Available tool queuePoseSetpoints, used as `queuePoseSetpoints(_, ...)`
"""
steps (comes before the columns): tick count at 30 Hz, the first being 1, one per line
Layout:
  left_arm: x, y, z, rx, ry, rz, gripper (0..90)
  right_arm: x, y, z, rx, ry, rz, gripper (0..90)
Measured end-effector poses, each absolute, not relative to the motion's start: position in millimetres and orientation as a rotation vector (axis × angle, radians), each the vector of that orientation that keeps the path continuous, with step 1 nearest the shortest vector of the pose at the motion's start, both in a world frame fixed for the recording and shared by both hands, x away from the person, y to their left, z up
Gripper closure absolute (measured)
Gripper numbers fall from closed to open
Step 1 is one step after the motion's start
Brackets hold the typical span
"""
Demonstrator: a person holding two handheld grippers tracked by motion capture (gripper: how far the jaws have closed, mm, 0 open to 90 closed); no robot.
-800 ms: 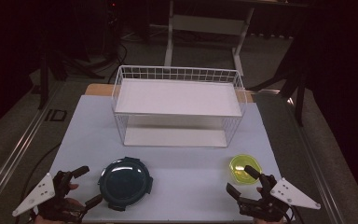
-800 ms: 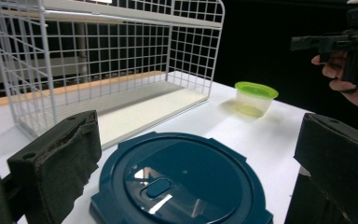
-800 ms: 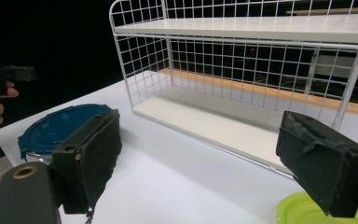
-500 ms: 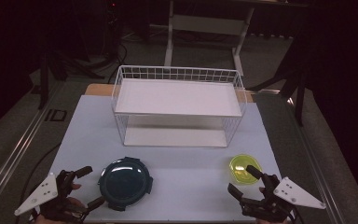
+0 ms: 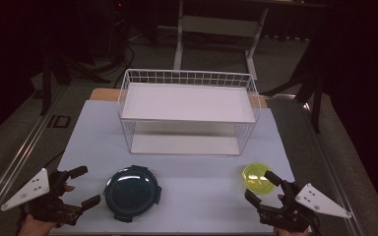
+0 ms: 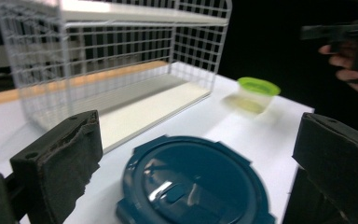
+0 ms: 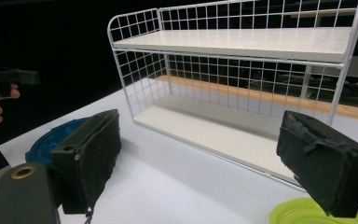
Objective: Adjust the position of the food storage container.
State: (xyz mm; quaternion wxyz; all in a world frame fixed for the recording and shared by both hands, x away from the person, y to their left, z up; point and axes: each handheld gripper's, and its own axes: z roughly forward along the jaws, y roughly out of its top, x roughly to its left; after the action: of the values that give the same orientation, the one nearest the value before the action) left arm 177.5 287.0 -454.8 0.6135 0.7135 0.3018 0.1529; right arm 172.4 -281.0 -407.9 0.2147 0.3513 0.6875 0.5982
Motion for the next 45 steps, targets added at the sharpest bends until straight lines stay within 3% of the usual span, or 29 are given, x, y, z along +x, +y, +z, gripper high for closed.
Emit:
queuePoseSetpoints(6, 183.6, 287.6, -468.3, 1.713, 0.704, 0.3, 0.9, 172.8, -281.5, -410.0, 0.983, 1.903, 1.663, 13.1)
queuePoseSetpoints(8, 186.0, 289.4, -473.6, 1.747, 0.72, 0.299, 6.9, 173.2, -282.0, -412.0, 0.987, 1.9, 1.667, 13.1)
queuePoseSetpoints(14, 191.4, 299.5, -487.5, 1.827, 0.737, 0.297, 42.4, 174.0, -281.6, -414.6, 0.988, 1.909, 1.665, 13.1)
queuePoseSetpoints(15, 192.8, 300.3, -490.2, 1.843, 0.752, 0.304, 51.9, 174.0, -281.6, -414.6, 0.988, 1.908, 1.666, 13.1)
queuePoseSetpoints(18, 197.7, 302.7, -498.8, 1.887, 0.781, 0.317, 67.0, 173.8, -282.1, -415.3, 0.99, 1.908, 1.668, 13.1)
queuePoseSetpoints(19, 199.2, 303.0, -501.4, 1.906, 0.789, 0.333, 67.8, 173.8, -282.1, -415.7, 0.993, 1.908, 1.668, 13.1)
queuePoseSetpoints(23, 206.1, 304.9, -510.0, 1.954, 0.828, 0.329, 84.9, 173.9, -283.1, -416.9, 1.001, 1.907, 1.674, 13.1)
queuePoseSetpoints(26, 207.8, 301.9, -513.0, 1.992, 0.822, 0.326, 88.7, 173.8, -283.6, -417.1, 1.003, 1.906, 1.68, 13.1)
queuePoseSetpoints(45, 205.2, 275.8, -511.2, 2.067, 0.75, 0.273, 89.0, 175.8, -281.6, -419.5, 1.004, 1.924, 1.672, 13.1)
